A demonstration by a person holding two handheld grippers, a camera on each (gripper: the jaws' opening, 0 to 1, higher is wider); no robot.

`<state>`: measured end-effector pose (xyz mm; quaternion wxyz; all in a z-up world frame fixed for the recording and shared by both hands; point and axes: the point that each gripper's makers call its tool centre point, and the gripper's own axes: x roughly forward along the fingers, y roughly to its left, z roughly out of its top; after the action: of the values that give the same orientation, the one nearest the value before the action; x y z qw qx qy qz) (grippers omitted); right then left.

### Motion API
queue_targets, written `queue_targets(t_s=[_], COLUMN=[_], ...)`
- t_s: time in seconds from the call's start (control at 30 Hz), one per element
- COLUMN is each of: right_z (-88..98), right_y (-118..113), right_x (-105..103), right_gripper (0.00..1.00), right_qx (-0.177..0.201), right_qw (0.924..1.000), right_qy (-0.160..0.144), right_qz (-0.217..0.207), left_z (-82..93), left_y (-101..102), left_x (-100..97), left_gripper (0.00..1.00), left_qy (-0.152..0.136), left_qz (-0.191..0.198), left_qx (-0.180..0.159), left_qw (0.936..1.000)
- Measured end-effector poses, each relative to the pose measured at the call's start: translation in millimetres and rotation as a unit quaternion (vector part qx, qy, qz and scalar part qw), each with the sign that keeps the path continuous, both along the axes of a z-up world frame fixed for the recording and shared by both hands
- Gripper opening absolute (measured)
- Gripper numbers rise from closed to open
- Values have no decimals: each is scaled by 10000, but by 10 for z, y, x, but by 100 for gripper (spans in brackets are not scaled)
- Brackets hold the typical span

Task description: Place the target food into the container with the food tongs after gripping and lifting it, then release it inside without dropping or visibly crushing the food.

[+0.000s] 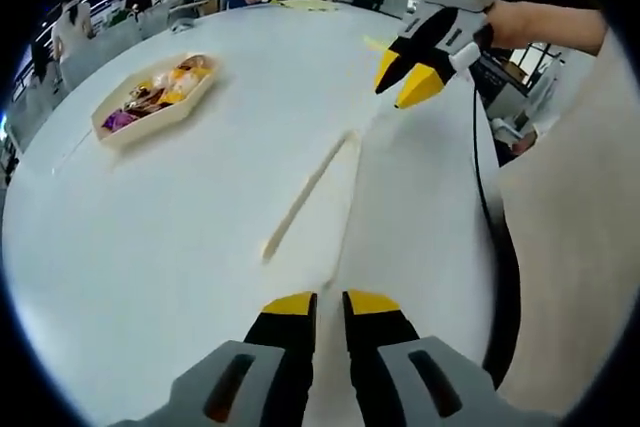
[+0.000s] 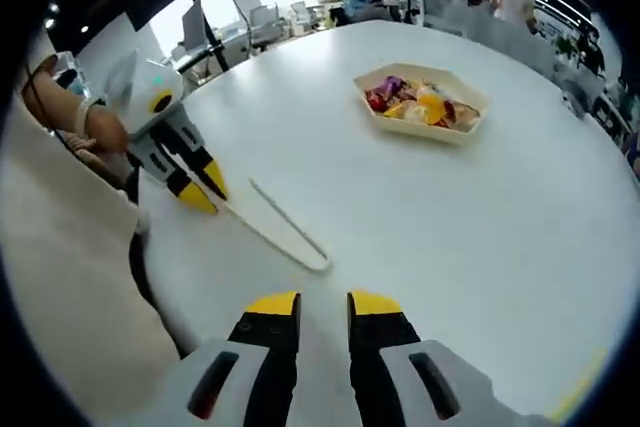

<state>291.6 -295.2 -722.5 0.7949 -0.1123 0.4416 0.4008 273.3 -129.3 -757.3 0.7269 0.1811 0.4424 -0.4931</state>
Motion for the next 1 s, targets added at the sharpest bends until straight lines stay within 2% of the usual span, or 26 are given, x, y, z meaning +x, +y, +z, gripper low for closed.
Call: queue_targets(t_s=[0.3, 0.67, 0.87, 1.0], right_z=[50, 157, 327, 557], right_y=[-2, -9, -27, -40], right_x=[-97, -108, -109, -38], right_gripper=[18, 20, 23, 24], right_qx=[104, 168, 219, 390], right_qw=[9999, 9993, 9982, 9948], right_qy=[-43, -225, -463, -776], right_qz=[-128, -241, -318, -529], left_z=[44, 236, 387, 520], left_y=[66, 125, 135, 134], left_x=[10, 2, 29, 48], left_gripper=[19, 29, 38, 42], left_qy=[-159, -515, -685, -835], left_qz=[211, 517, 767, 963], left_qx=[-28, -191, -359, -490], left_qw=[9996, 9971, 9941, 9906])
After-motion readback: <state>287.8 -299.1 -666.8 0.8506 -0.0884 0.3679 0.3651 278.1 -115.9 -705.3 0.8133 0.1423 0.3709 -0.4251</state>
